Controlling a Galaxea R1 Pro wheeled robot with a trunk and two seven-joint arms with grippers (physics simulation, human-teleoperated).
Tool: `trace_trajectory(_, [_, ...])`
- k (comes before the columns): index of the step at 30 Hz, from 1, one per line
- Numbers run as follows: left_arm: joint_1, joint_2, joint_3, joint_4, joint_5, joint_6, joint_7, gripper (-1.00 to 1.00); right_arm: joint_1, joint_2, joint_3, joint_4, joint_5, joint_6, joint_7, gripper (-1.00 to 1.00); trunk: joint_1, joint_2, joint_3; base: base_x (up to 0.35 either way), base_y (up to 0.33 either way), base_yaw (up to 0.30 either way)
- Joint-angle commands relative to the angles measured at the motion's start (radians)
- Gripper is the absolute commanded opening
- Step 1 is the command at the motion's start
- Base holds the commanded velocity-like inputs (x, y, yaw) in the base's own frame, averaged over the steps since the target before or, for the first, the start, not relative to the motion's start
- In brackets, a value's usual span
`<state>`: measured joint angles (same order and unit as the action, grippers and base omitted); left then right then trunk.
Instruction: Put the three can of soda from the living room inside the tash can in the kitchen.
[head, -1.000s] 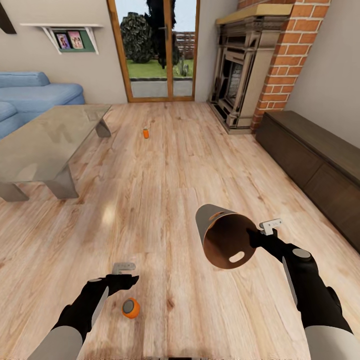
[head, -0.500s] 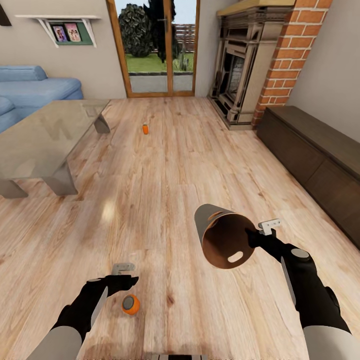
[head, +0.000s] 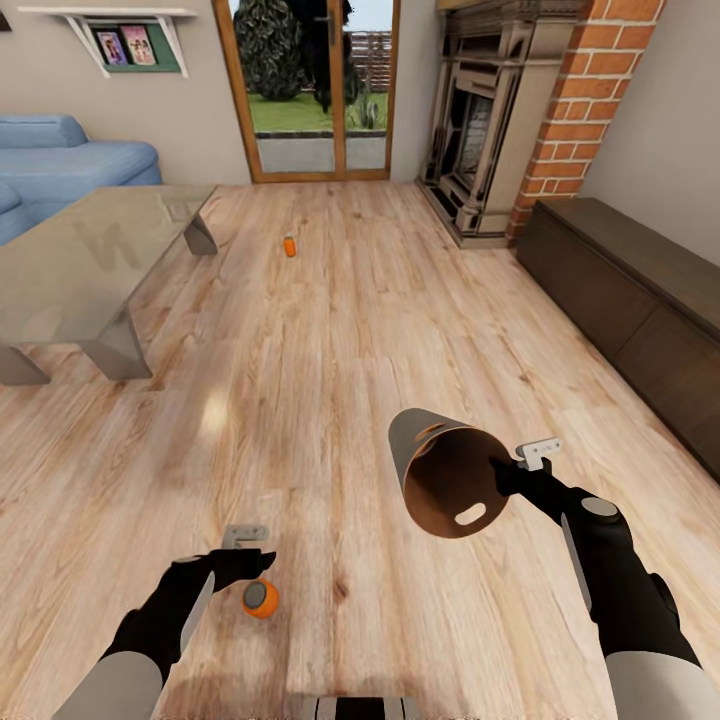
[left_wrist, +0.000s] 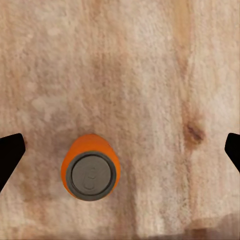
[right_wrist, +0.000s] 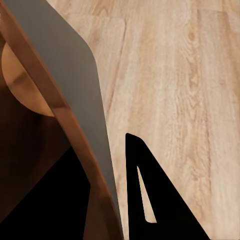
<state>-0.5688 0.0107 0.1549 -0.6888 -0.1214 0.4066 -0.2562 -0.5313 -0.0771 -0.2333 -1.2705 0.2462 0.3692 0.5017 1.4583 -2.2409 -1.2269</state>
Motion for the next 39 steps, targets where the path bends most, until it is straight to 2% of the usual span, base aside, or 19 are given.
trace_trajectory(1, [0.000,0.000,0.000,0.000,0.000,0.000,0.000,1.00,-0.001,0.000,0.000,-0.001,-0.010,0.001,0.001,-1.00,0.000,0.000,-0.002,0.000,0.000,0.000])
trace_trajectory(13, [0.000,0.000,0.000,0.005,0.000,0.000,-0.001,1.00,0.001,0.003,0.004,-0.001,-0.011,0.000,0.002,-1.00,0.000,0.000,-0.012,0.000,0.000,0.008])
trace_trajectory(19, [0.001,0.000,0.000,0.005,0.000,0.000,-0.001,1.00,0.001,0.014,0.004,-0.001,-0.005,0.000,0.001,-1.00,0.000,0.000,-0.014,0.000,0.000,0.166])
trace_trajectory(28, [0.001,0.000,0.000,0.005,-0.001,-0.001,-0.002,1.00,0.000,0.016,0.005,-0.001,-0.004,0.000,0.001,-1.00,0.000,0.000,-0.019,0.000,0.000,0.150])
trace_trajectory(39, [0.001,0.000,-0.001,0.006,0.000,-0.003,-0.002,1.00,0.001,0.015,0.004,-0.001,-0.004,0.000,0.003,-1.00,0.042,-0.077,-0.062,0.000,0.000,0.015])
